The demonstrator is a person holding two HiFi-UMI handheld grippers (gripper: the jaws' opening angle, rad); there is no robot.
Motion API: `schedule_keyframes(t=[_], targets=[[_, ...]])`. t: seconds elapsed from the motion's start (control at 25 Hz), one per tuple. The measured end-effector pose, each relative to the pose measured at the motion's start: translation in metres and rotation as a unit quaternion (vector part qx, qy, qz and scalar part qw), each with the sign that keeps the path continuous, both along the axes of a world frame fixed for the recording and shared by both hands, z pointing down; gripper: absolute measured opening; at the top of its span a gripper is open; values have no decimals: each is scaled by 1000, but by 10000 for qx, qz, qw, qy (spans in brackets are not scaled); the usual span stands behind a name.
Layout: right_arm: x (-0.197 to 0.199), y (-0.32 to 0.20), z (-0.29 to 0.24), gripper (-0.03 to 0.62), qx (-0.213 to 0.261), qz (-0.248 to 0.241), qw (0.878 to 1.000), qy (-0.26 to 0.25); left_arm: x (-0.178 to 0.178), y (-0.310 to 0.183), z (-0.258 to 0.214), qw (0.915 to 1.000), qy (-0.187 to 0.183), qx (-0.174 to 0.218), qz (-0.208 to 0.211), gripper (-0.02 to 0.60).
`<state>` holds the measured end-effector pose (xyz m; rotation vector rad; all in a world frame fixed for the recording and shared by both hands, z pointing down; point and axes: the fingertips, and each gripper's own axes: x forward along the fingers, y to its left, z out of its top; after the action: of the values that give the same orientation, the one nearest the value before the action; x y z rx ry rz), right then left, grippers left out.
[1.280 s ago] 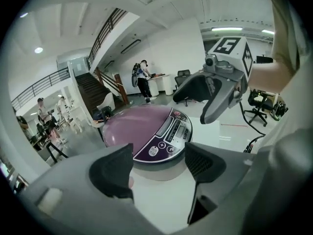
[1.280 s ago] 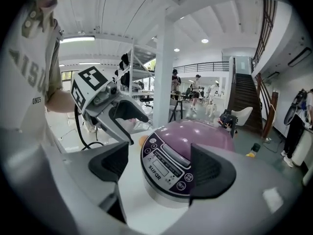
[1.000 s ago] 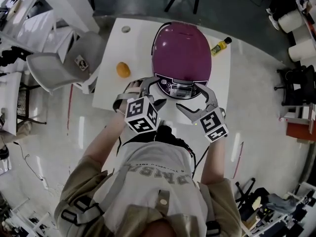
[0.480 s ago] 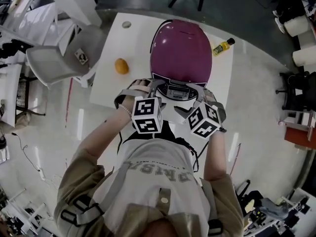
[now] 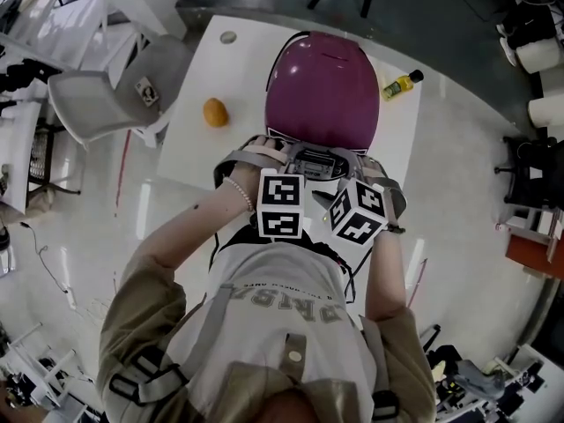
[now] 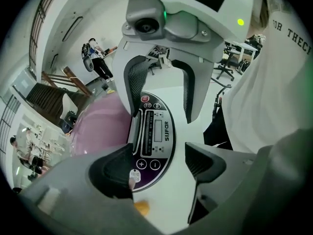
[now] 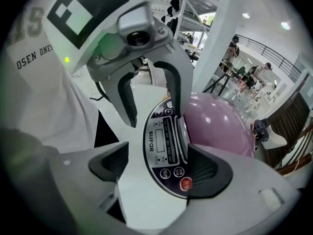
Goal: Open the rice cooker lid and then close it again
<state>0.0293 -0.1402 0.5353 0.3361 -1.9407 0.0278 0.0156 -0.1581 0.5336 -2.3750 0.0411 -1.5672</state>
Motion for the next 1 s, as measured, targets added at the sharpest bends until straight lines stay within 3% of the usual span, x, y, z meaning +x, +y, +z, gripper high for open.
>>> schedule_keyframes(t=[0.48,0.64,1.0], targets=[[0,-2,9,370,154,-23,9989,444,5,-4,7,9986,-455,215,-167,347],[2,-1,11,370,186,-88,9974,688,6,-4,8,9985,-438,263,-176,347],[0,-1,9,359,-132,-19,9990,436,5,-3,9,9987,-486,98,-85,347]])
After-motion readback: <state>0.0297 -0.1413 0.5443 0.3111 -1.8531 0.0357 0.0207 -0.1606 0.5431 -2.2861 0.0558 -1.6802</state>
